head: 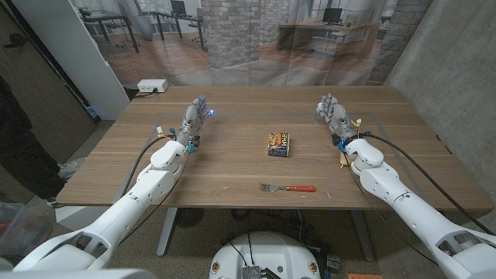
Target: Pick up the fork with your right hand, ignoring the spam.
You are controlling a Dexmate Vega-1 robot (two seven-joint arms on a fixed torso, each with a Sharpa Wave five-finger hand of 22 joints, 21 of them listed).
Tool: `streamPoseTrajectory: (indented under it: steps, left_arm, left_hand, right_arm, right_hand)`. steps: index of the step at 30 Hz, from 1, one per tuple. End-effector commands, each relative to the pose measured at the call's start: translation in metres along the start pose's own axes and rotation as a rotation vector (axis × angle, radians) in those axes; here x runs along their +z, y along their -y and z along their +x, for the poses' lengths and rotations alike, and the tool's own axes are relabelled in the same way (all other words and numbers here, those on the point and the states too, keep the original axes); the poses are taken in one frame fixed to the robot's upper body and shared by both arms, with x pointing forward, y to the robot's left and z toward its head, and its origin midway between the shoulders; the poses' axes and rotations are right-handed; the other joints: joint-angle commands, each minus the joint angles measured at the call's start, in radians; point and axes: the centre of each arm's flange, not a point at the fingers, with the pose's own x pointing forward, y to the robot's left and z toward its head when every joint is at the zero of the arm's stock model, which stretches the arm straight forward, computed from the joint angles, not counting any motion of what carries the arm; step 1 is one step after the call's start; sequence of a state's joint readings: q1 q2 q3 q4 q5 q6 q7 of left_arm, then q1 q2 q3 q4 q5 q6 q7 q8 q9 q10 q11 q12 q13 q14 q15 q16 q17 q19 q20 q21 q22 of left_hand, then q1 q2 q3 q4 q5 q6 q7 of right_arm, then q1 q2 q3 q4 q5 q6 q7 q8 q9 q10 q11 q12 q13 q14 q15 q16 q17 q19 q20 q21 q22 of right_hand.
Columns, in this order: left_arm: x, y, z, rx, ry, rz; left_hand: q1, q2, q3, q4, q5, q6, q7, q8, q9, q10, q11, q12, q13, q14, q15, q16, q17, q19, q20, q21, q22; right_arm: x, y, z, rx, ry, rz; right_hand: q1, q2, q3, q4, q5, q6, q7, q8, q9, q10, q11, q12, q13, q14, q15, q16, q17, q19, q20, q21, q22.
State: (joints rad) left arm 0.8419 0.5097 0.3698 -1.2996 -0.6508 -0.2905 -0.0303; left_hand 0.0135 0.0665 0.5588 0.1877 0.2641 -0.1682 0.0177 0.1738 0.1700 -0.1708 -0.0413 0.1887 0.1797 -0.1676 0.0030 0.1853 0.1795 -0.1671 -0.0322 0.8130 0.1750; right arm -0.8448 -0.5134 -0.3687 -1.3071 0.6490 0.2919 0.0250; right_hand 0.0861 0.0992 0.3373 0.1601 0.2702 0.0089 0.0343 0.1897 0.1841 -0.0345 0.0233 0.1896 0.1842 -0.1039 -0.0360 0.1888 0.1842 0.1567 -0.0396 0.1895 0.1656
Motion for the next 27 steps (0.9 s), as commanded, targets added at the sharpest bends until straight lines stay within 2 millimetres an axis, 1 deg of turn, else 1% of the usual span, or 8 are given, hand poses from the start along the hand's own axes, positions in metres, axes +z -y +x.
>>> streamPoseTrajectory:
  steps: [1,4,10,11,13,14,16,27]
  left_arm:
    - [-0.002,-0.001,-0.002,0.000,-0.002,-0.004]
    - [-0.002,-0.001,-0.003,0.000,-0.004,-0.004]
    - [-0.003,-0.001,-0.003,0.001,-0.005,-0.006]
    - [-0.003,-0.001,-0.003,0.000,-0.004,-0.006]
    - [-0.003,-0.001,-0.003,-0.003,-0.005,-0.005]
    - [-0.003,-0.001,-0.003,-0.003,-0.005,-0.005]
    - [-0.003,-0.001,-0.002,-0.003,-0.004,-0.005]
    - [-0.003,-0.001,-0.001,-0.008,-0.005,-0.007]
  left_hand:
    - [0.000,0.113,0.007,0.000,0.006,-0.127,-0.001,0.004,0.001,-0.107,0.001,0.007,0.004,-0.086,0.001,0.005,0.002,-0.167,-0.009,0.006,0.005]
    - [0.000,0.113,0.006,0.000,0.007,-0.127,0.000,0.004,0.001,-0.107,0.001,0.007,0.004,-0.086,0.001,0.005,0.002,-0.167,-0.009,0.005,0.005]
    - [0.000,0.113,0.006,0.000,0.007,-0.127,0.001,0.005,0.002,-0.105,0.003,0.009,0.005,-0.086,0.002,0.006,0.002,-0.167,-0.007,0.004,0.006]
    - [0.000,0.113,0.006,0.000,0.007,-0.126,0.001,0.005,0.002,-0.103,0.004,0.009,0.005,-0.086,0.001,0.006,0.002,-0.166,-0.007,0.004,0.006]
    - [0.000,0.113,0.006,0.000,0.008,-0.124,0.001,0.006,0.002,-0.102,0.003,0.010,0.005,-0.085,0.002,0.006,0.002,-0.166,-0.007,0.004,0.006]
    - [0.000,0.113,0.006,0.000,0.008,-0.123,0.001,0.006,0.002,-0.101,0.004,0.010,0.005,-0.084,0.001,0.007,0.002,-0.165,-0.006,0.004,0.006]
    - [0.000,0.113,0.005,0.000,0.008,-0.123,0.002,0.007,0.002,-0.101,0.004,0.010,0.005,-0.084,0.001,0.007,0.002,-0.165,-0.005,0.004,0.006]
    - [0.001,0.112,0.004,-0.001,0.009,-0.121,0.003,0.007,0.002,-0.100,0.004,0.011,0.005,-0.083,0.003,0.007,0.002,-0.163,-0.004,0.003,0.006]
  right_arm:
    - [0.003,0.001,-0.002,-0.004,0.012,-0.015]
    - [0.004,0.001,-0.002,-0.002,0.014,-0.021]
    - [0.007,0.001,-0.003,0.000,0.018,-0.037]
    - [0.007,0.002,-0.003,0.003,0.017,-0.040]
    - [0.009,0.002,-0.002,0.007,0.018,-0.043]
    - [0.009,0.003,-0.002,0.008,0.020,-0.043]
    - [0.011,0.003,-0.001,0.009,0.024,-0.046]
    - [0.019,0.005,-0.006,0.007,0.043,-0.080]
  right_hand:
    - [0.007,0.058,0.011,-0.004,0.005,-0.001,0.012,0.006,0.003,-0.004,0.003,0.007,0.003,-0.004,0.004,0.006,0.001,0.010,-0.025,0.007,0.005]
    - [0.011,0.054,0.013,-0.008,0.005,0.000,0.014,0.007,0.003,-0.001,0.007,0.008,0.002,-0.001,0.007,0.006,-0.001,0.013,-0.022,0.008,0.005]
    - [0.035,0.032,0.016,-0.037,0.005,0.006,0.022,0.007,0.001,0.007,0.020,0.008,0.002,0.007,0.016,0.003,-0.007,0.024,-0.010,0.009,0.004]
    - [0.043,0.028,0.018,-0.045,0.006,0.008,0.024,0.007,0.001,0.011,0.025,0.009,0.002,0.013,0.018,0.004,-0.008,0.027,-0.009,0.010,0.004]
    - [0.067,0.014,0.021,-0.071,0.006,0.019,0.031,0.010,0.001,0.024,0.036,0.011,0.002,0.029,0.030,0.006,-0.010,0.045,-0.002,0.013,0.004]
    - [0.072,0.011,0.022,-0.076,0.006,0.023,0.032,0.011,0.001,0.025,0.036,0.011,0.002,0.035,0.033,0.007,-0.010,0.049,0.000,0.013,0.004]
    - [0.088,0.004,0.024,-0.093,0.006,0.035,0.037,0.013,0.001,0.046,0.049,0.016,0.002,0.049,0.037,0.007,-0.010,0.063,0.005,0.015,0.004]
    - [0.106,-0.002,0.027,-0.112,0.005,0.054,0.039,0.017,0.001,0.061,0.053,0.018,0.002,0.062,0.042,0.007,-0.010,0.076,0.012,0.016,0.005]
